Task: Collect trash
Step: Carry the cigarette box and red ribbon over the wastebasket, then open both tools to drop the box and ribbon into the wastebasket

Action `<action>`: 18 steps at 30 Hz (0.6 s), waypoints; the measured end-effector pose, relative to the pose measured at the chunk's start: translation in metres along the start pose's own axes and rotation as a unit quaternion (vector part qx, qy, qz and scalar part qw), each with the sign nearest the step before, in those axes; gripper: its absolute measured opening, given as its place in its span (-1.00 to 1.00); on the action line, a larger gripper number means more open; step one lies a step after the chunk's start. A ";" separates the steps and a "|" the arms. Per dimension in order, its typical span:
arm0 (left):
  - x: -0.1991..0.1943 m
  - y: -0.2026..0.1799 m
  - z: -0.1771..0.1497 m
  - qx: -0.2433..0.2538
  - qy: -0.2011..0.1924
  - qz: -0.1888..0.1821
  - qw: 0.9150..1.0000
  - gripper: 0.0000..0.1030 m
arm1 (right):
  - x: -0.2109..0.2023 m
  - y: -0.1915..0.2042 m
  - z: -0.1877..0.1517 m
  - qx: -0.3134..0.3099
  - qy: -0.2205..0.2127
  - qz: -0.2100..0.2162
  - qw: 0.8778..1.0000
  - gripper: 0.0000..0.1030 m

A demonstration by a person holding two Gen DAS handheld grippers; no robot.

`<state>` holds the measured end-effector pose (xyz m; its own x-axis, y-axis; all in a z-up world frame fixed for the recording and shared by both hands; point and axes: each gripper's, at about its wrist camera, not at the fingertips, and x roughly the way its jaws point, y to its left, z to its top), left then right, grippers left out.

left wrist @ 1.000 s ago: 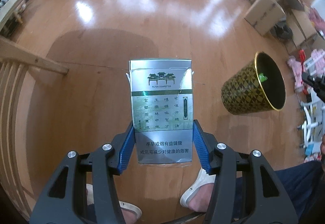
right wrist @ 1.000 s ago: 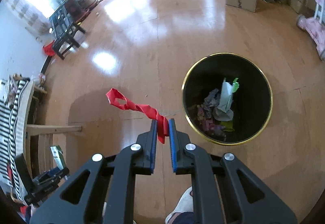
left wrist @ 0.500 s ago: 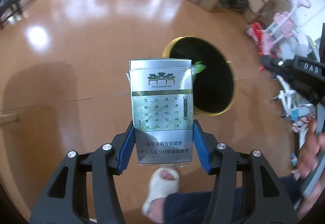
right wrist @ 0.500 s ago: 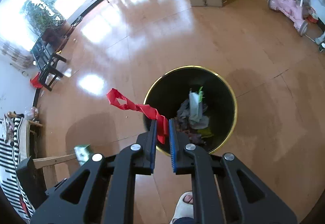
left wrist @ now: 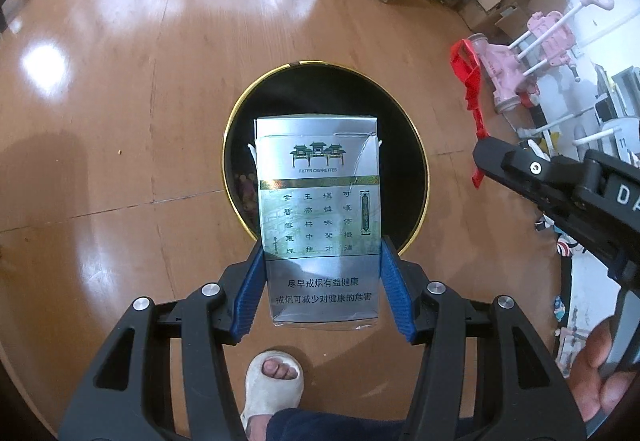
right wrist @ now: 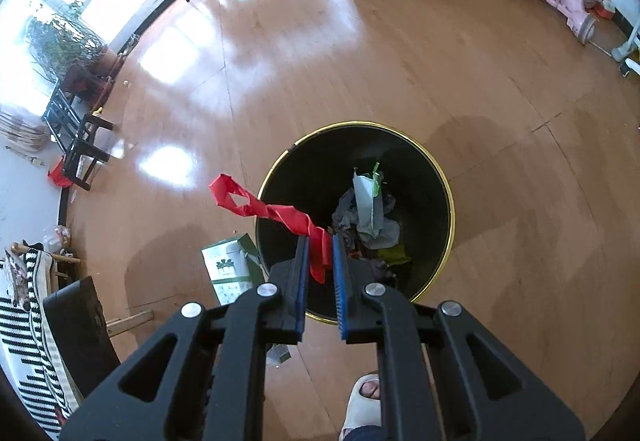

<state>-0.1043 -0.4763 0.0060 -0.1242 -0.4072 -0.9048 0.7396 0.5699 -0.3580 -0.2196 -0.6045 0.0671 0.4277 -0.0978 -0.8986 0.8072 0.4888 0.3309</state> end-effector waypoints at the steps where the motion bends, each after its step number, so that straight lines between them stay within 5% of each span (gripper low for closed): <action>1: 0.003 0.000 0.000 0.000 0.001 0.004 1.000 0.04 | 0.002 -0.001 0.000 0.003 0.003 0.001 1.000 -0.76; 18: 0.023 0.004 0.018 -0.009 0.001 0.015 1.000 0.04 | 0.002 -0.004 0.003 0.011 0.001 0.002 1.000 -0.72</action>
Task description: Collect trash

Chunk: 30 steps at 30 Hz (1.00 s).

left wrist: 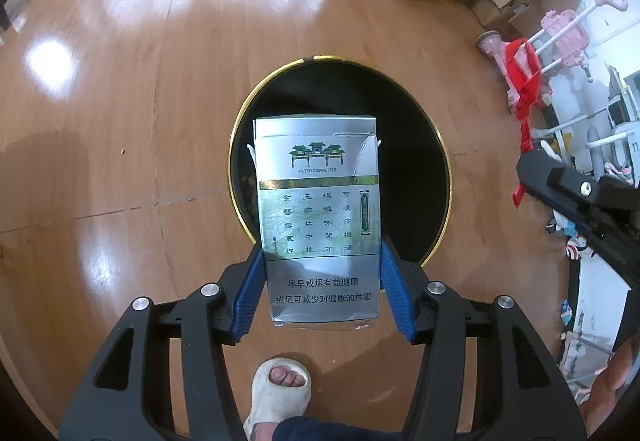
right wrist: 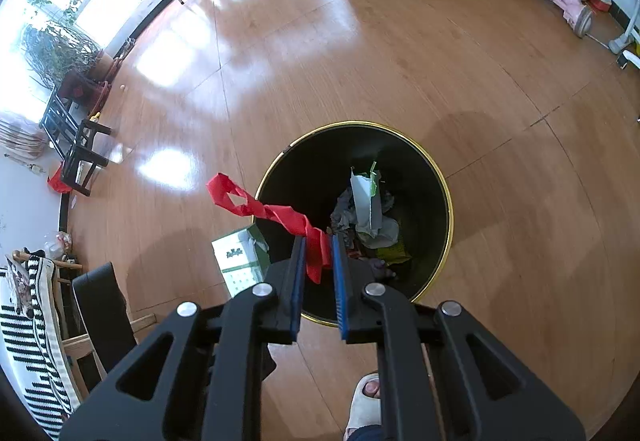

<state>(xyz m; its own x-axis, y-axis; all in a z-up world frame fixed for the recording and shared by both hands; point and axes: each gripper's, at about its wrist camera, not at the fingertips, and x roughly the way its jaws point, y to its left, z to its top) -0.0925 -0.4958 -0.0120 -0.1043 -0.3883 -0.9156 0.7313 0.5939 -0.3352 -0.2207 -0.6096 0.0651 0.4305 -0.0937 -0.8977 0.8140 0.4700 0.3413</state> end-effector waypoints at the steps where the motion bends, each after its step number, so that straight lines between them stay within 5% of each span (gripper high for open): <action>1: 0.000 0.000 0.001 -0.001 -0.003 0.001 1.000 0.09 | 0.000 -0.001 0.001 0.002 0.000 0.001 1.000 -0.62; 2: 0.000 0.000 0.003 -0.003 -0.006 0.003 1.000 0.16 | -0.001 -0.003 0.002 0.009 -0.003 0.002 1.000 -0.33; 3: 0.000 0.001 0.004 -0.004 -0.007 0.003 1.000 0.39 | -0.003 -0.005 0.002 0.014 -0.006 0.002 1.000 0.18; 5: -0.001 0.003 0.005 -0.008 -0.013 0.004 1.000 0.50 | -0.010 -0.008 0.004 0.021 -0.024 0.001 0.999 0.50; 10: -0.003 0.014 0.005 -0.026 -0.016 -0.004 1.000 0.62 | -0.013 -0.009 0.004 0.026 -0.030 0.006 0.999 0.50; 15: -0.018 0.037 -0.008 -0.035 -0.027 -0.010 0.999 0.78 | -0.009 -0.003 0.003 0.018 -0.022 0.009 1.000 0.83; 18: -0.034 0.063 -0.025 -0.041 -0.034 0.003 0.999 0.82 | -0.007 0.009 0.001 0.006 -0.019 0.002 1.000 0.87; 25: -0.109 0.183 -0.100 -0.071 -0.054 0.090 0.992 0.82 | 0.003 0.100 -0.032 -0.121 -0.003 -0.010 0.993 0.87; 30: -0.188 0.272 -0.174 -0.130 -0.086 0.150 0.976 0.83 | 0.018 0.196 -0.099 -0.249 0.009 -0.002 0.968 0.87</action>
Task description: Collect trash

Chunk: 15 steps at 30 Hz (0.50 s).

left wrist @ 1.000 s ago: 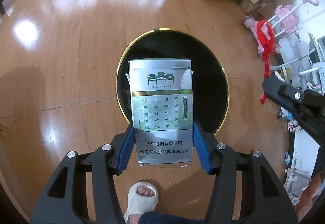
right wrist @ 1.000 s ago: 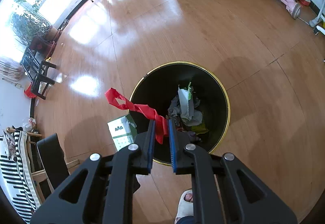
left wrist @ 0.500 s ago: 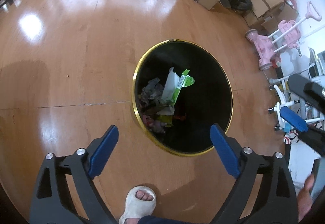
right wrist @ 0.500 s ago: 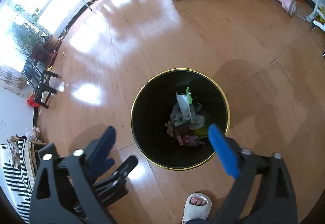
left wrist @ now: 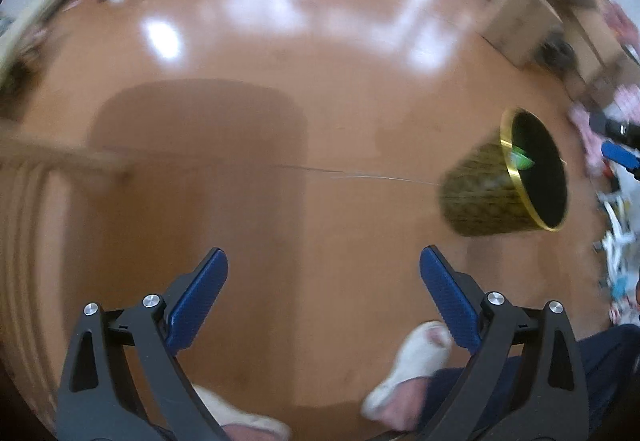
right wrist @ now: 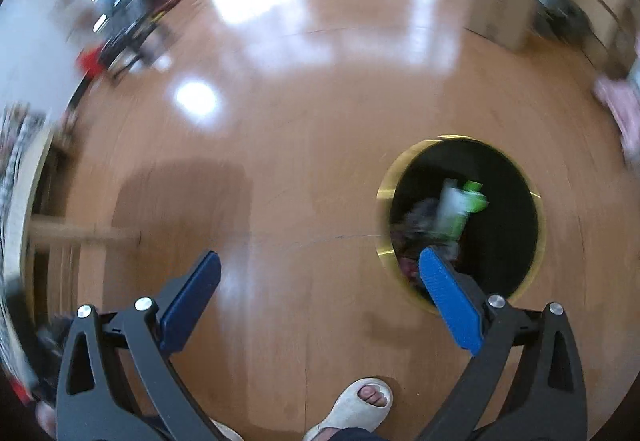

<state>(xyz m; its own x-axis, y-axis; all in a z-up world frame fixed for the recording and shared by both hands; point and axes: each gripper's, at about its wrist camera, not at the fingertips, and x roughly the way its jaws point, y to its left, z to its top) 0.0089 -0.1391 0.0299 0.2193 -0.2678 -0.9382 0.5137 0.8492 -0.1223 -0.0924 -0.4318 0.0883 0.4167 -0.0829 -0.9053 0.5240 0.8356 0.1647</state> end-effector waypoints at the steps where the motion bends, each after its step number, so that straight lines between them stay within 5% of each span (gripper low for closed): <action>1: -0.010 0.021 -0.008 -0.015 -0.005 0.013 1.000 0.84 | 0.004 0.016 -0.005 -0.015 0.004 0.007 1.000 0.87; 8: -0.048 0.116 -0.060 -0.100 -0.025 0.056 0.993 0.84 | 0.032 0.165 -0.060 -0.169 0.030 0.033 0.985 0.87; 15: -0.033 0.141 -0.066 -0.164 0.006 0.030 0.986 0.84 | 0.032 0.212 -0.094 -0.213 -0.001 0.056 0.975 0.87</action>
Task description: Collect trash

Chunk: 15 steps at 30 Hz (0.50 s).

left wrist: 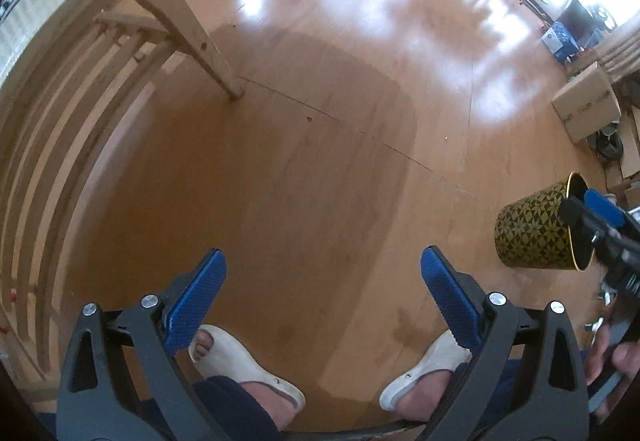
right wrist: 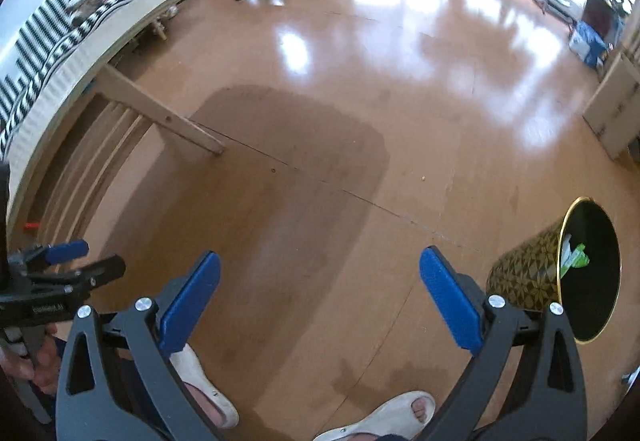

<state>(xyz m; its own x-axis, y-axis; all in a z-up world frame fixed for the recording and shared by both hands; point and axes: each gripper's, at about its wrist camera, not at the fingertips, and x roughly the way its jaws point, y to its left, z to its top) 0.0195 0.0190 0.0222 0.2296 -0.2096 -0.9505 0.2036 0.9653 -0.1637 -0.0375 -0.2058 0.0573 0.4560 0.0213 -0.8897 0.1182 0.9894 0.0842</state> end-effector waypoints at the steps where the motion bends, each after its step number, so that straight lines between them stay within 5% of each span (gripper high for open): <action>1: 0.001 -0.002 -0.001 -0.003 0.001 -0.001 1.000 0.84 | 0.002 0.003 -0.002 -0.007 0.002 -0.004 1.000 0.87; 15: 0.008 -0.044 -0.005 0.059 -0.016 0.036 0.997 0.84 | 0.014 -0.031 -0.015 0.012 0.020 -0.028 0.999 0.87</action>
<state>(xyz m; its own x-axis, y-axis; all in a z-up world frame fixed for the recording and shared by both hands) 0.0076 -0.0249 0.0203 0.2775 -0.1464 -0.9495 0.2950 0.9536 -0.0608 -0.0479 -0.2344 0.0361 0.4121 -0.0272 -0.9107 0.1632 0.9856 0.0444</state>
